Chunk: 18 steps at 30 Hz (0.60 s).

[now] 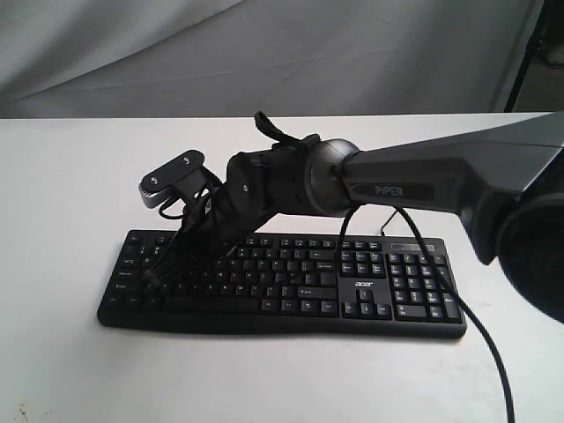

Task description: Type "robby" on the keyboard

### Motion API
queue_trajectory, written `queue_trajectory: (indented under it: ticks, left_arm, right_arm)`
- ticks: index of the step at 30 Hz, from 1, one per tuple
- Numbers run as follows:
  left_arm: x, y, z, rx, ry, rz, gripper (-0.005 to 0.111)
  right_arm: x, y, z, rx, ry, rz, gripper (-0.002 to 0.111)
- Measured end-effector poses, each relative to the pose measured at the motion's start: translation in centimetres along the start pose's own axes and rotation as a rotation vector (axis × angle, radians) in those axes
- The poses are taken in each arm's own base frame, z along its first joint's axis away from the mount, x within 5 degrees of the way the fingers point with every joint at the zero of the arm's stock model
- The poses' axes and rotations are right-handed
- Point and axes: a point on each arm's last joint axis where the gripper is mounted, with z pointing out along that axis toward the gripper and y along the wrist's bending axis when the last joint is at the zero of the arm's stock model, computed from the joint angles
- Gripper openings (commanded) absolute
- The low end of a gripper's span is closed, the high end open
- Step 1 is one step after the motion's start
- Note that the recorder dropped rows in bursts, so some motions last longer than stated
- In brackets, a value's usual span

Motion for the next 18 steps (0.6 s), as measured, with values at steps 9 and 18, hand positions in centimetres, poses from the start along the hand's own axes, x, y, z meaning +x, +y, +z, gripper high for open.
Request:
queue_trajectory:
  ticks: [9, 18]
  left_arm:
    - [0.0, 0.0, 0.0, 0.000, 0.000, 0.000, 0.000]
    - [0.0, 0.0, 0.0, 0.000, 0.000, 0.000, 0.000]
  right_arm:
    - [0.3, -0.1, 0.5, 0.003, 0.005, -0.002, 0.000]
    - [-0.9, -0.8, -2.4, 0.022, -0.022, 0.021, 0.000]
